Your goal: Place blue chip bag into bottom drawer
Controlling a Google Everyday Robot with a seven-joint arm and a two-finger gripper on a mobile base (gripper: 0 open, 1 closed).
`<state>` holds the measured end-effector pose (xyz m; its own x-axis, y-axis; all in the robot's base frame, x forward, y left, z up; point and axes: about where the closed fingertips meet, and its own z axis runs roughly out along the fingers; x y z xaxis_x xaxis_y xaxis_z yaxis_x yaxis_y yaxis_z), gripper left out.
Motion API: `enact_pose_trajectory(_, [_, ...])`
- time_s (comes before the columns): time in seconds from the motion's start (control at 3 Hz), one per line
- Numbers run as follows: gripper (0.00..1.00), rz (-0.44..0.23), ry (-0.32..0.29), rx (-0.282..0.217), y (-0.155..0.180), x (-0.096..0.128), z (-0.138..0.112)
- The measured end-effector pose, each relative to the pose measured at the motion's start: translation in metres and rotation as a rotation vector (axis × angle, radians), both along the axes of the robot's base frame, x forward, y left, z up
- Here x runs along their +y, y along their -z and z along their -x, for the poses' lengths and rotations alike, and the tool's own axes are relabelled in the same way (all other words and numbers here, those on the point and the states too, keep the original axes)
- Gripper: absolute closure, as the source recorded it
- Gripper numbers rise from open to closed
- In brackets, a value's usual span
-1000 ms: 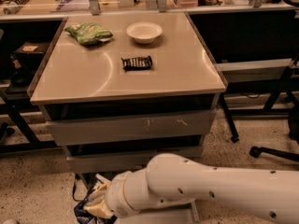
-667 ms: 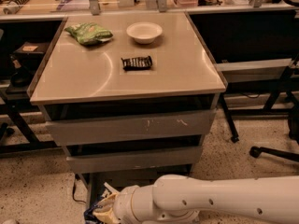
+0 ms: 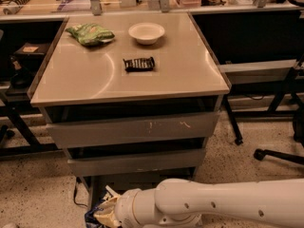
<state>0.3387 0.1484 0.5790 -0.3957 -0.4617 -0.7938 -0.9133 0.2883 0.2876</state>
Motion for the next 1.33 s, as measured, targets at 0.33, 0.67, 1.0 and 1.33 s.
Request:
enact_pose_trajectory(0.33, [1.0,-0.024,0.029,0.006,0.023,-0.004,-0.007])
enact_pose_trajectory(0.67, [1.0,-0.05,0.107,-0.001,0.072,-0.024,-0.029])
enact_pose_trajectory(1.0, [1.0,-0.057,0.166,0.02,0.115,-0.042,-0.046])
enact_pose_trajectory(1.33, [1.0,-0.057,0.166,0.02,0.115,-0.042,-0.046])
